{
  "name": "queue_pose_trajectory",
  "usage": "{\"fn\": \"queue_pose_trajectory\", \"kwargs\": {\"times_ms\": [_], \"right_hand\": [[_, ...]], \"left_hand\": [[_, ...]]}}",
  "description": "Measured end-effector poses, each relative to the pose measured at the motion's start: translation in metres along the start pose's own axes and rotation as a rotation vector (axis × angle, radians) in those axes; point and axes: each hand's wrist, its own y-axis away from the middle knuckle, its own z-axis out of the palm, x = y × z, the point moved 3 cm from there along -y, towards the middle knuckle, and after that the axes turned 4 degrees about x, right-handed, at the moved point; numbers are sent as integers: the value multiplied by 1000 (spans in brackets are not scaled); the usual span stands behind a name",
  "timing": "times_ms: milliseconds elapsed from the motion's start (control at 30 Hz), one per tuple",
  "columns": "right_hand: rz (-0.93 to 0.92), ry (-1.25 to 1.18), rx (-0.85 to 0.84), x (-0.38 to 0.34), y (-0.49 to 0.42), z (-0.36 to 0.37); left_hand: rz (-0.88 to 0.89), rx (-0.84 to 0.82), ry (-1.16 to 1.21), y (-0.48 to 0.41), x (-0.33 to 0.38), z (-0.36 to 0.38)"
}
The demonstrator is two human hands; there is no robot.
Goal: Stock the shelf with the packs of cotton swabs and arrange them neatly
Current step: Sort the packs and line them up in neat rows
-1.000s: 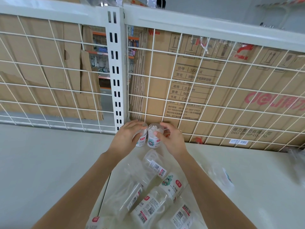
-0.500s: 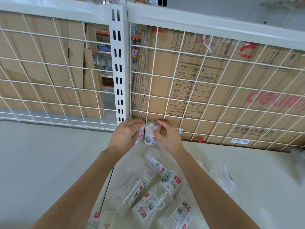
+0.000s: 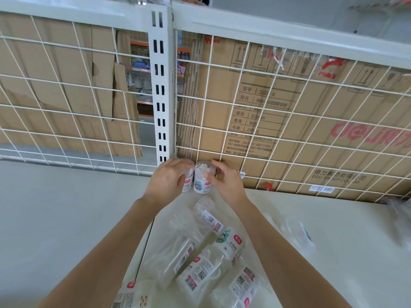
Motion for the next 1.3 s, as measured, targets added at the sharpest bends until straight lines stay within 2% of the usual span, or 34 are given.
{"fn": "queue_pose_trajectory", "kwargs": {"times_ms": [333,600,667,833,900,1067,1300], "right_hand": [[-12,3,-46,-3,1,-3],[40,10,-76,-6,-3,-27],[36,27,-108,-5,-2,-31],[-114,196,-194,-6,-1,-20],[-145,221,-205,-5,-1,-14],[-168,225,-148,-9,-5,-11],[-180,216,-168,-9,-7,-13]], "left_hand": [[-14,-40,29,-4,0,-4],[-72,-7,140,-27,5,-35],[-96,-59,123,-28,4,-39],[-31,-357,-29,-18,1,-24],[-32,-397,-54,-15,1,-20],[-14,-355,-98,-18,3,-19],[-39,-320,-102,-18,5,-18]]}}
